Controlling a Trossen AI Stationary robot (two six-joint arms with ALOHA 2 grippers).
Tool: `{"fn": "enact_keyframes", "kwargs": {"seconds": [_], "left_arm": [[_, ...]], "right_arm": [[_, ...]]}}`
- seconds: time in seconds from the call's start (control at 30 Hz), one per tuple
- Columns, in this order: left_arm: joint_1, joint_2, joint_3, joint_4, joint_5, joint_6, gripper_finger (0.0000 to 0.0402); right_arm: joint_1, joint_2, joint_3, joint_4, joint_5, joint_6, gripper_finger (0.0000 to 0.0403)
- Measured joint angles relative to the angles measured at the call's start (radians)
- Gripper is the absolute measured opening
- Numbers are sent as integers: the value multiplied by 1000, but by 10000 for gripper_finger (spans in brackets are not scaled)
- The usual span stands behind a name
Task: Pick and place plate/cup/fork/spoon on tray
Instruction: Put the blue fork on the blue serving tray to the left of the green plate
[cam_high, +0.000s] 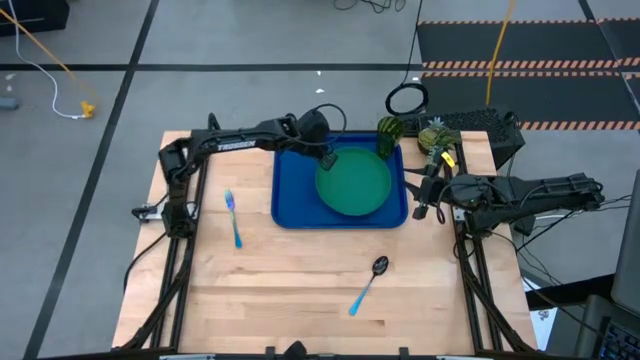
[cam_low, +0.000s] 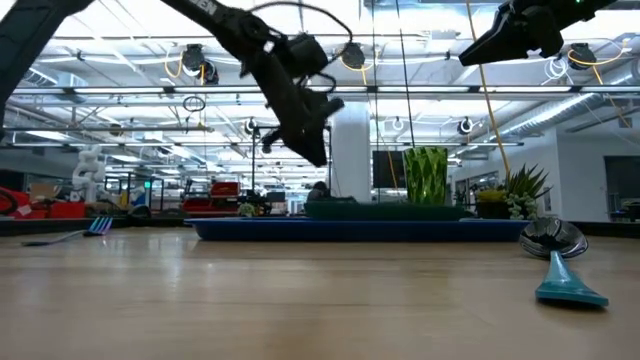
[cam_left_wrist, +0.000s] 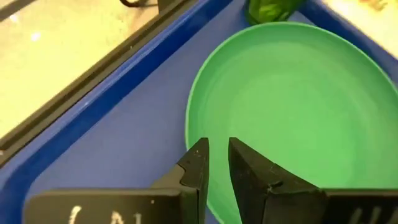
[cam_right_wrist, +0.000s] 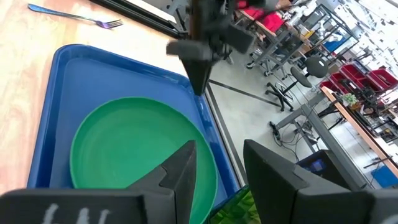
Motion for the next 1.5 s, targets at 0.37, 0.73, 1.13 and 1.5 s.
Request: {"fn": "enact_keyframes", "kwargs": {"seconds": [0.37, 0.73, 1.13, 1.5], "left_arm": [[-134, -141, 0, -212, -176, -48, 63], [-252, -143, -53, -474, -313, -334, 63], [-339, -172, -289, -562, -326, -681, 63], [-499, -381, -541, -605, -321, -1155, 63]], "right_arm": [[0, 2, 0, 0, 0, 10, 125], [0, 2, 0, 2, -1, 18, 125], [0, 4, 0, 70, -5, 37, 125], [0, 44, 0, 140, -258, 28, 125]]}}
